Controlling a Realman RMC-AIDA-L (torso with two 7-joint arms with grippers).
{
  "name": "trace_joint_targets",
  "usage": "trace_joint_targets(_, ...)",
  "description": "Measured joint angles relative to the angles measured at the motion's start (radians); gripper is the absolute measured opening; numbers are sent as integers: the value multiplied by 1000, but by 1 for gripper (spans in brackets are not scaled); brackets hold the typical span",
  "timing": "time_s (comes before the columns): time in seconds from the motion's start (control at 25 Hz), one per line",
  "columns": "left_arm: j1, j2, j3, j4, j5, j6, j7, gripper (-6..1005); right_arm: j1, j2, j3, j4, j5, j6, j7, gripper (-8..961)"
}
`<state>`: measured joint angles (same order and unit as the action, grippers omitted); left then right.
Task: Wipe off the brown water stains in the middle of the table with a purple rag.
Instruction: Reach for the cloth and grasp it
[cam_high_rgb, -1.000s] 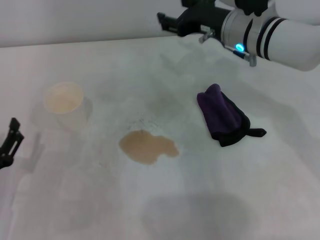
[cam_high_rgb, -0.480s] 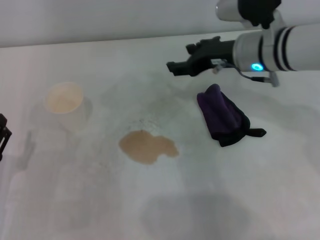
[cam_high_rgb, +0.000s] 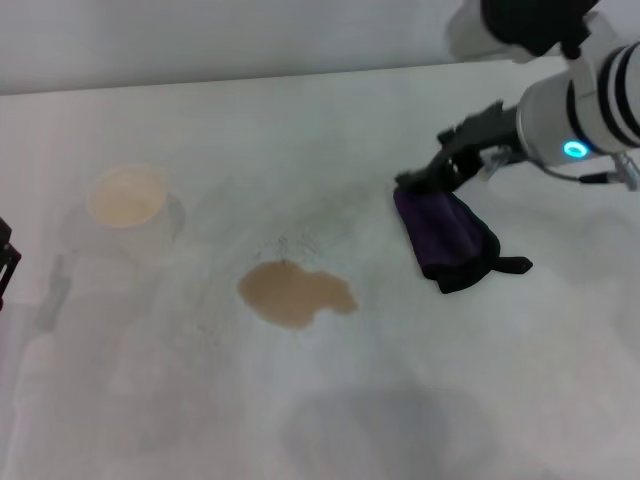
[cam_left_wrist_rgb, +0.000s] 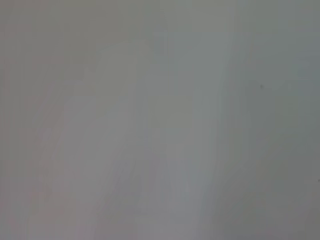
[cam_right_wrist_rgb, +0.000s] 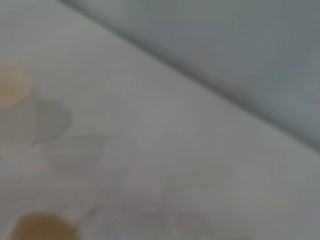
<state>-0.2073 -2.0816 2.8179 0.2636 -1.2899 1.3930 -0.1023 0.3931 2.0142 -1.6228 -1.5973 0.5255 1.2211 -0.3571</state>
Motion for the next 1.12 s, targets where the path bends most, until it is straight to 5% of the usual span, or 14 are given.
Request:
trace_joint_targets(0.24, -17, 0, 0, 0, 0, -8, 0, 888, 59, 3, -63, 51, -102, 96, 100, 768)
trace_joint_targets(0.72, -29, 0, 0, -2, -20, -10, -1, 888, 196, 6, -60, 367, -104, -20, 120, 748)
trace_joint_targets(1.12, -32, 0, 0, -10, -50, -11, -1, 887, 227, 6, -60, 441, -108, -42, 120, 702)
